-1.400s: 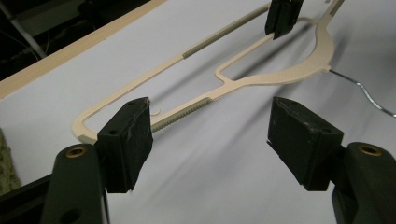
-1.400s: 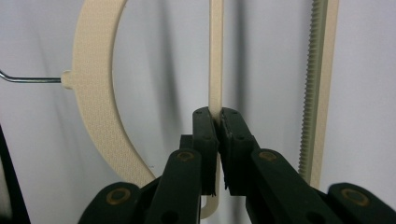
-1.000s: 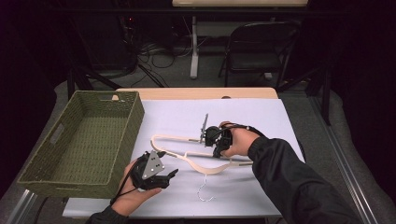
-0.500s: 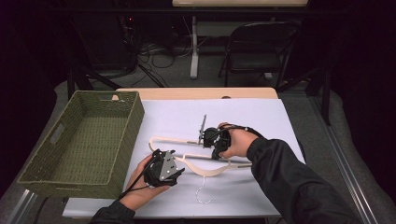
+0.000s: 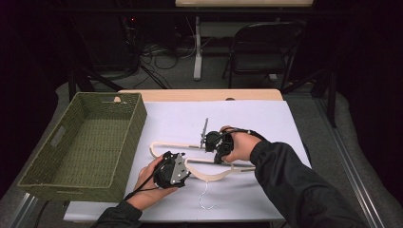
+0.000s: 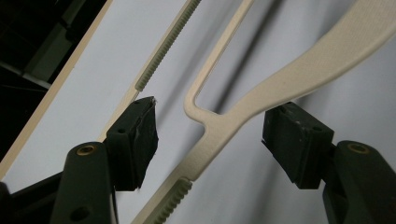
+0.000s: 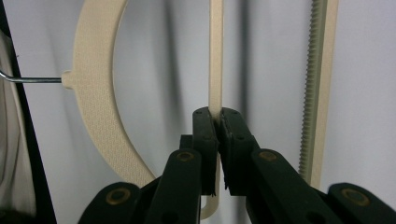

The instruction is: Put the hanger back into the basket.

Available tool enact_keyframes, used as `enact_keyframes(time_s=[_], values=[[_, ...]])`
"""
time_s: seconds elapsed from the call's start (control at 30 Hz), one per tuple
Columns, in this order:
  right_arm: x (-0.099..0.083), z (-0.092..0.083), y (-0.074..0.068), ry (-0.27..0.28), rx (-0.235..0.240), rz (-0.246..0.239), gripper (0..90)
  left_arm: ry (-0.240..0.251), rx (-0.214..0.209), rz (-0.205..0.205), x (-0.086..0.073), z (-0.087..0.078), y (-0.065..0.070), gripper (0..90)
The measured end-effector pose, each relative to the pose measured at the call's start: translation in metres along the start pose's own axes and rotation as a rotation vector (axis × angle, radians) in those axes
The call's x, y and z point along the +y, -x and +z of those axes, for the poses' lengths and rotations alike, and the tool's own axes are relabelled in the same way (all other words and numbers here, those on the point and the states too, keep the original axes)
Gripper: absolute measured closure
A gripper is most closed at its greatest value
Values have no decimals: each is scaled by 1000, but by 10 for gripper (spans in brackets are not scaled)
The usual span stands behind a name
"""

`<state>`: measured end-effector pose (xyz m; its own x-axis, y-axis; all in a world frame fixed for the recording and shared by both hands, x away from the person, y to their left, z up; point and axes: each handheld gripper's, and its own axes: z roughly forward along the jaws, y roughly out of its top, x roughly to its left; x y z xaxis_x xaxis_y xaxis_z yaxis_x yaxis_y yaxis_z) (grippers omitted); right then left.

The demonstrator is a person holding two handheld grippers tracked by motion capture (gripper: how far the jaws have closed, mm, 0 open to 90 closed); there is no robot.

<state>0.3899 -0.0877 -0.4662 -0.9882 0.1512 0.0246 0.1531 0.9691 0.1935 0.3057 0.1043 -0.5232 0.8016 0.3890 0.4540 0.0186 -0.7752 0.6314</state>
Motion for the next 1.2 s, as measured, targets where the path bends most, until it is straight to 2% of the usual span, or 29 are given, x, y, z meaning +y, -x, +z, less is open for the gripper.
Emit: enact_keyframes(time_s=[0.23,0.3,0.47,0.83,1.0,1.2], values=[[2,0,-1,3,-1,-7,859,-9,-30,-33,2,5,-2,399],[2,0,-2,5,1,-9,859,-16,-74,-65,1,7,-4,427],[3,1,-2,0,10,-8,859,-12,-84,-72,1,8,-5,445],[4,3,0,0,23,-6,858,-10,-114,-53,0,8,-6,512],[4,3,0,-6,21,-8,858,-5,-109,-53,0,7,-6,521],[4,2,0,-11,39,-10,857,-11,-103,-37,1,5,-5,562]])
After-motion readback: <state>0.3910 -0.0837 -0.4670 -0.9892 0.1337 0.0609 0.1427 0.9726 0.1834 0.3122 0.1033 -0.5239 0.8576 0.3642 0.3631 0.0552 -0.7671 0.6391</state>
